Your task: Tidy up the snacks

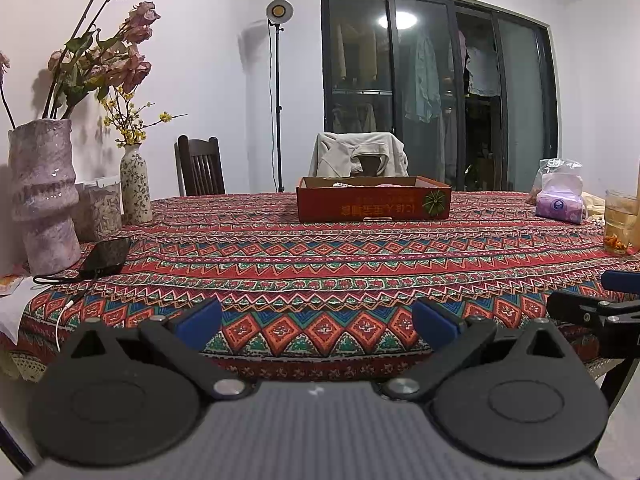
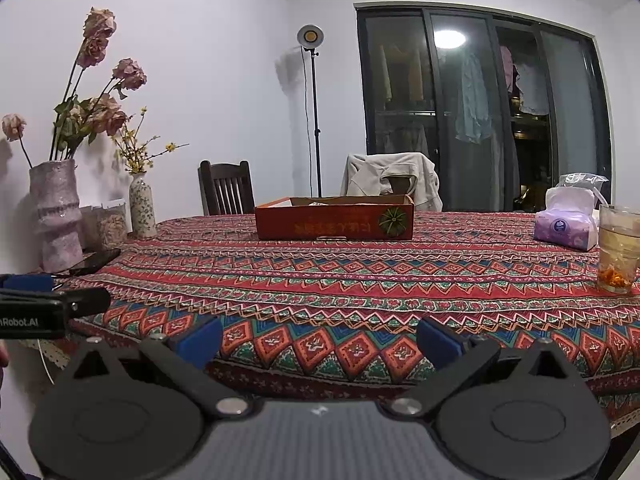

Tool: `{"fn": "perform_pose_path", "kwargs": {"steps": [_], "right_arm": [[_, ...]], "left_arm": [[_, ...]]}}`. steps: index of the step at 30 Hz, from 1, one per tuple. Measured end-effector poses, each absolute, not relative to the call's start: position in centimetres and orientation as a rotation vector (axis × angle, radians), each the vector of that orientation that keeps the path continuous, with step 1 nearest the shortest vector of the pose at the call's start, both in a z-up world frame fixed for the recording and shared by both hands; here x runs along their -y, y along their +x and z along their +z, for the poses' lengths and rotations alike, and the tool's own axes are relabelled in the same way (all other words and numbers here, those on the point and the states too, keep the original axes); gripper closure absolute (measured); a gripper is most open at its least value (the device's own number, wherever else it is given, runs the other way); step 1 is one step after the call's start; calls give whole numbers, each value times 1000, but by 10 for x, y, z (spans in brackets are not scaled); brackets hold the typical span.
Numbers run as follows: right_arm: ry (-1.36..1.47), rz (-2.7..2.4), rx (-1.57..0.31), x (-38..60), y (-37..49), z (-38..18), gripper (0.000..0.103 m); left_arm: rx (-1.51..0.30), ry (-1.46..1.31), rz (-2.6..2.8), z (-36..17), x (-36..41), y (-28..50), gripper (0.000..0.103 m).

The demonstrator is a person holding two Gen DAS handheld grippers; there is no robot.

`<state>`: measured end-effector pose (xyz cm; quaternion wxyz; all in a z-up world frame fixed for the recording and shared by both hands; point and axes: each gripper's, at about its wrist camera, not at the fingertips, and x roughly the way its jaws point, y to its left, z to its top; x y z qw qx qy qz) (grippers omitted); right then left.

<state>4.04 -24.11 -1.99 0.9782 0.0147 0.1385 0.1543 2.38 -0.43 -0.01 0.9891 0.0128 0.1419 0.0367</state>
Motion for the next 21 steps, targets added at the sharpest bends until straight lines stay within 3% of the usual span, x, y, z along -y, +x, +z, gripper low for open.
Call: {"fn": "perform_pose_path", "kwargs": {"steps": [21], "right_arm": [[30,322,-276,242,38,-21,0]], "left_arm": [[-282,30,69,-1,5,23,0]]}}
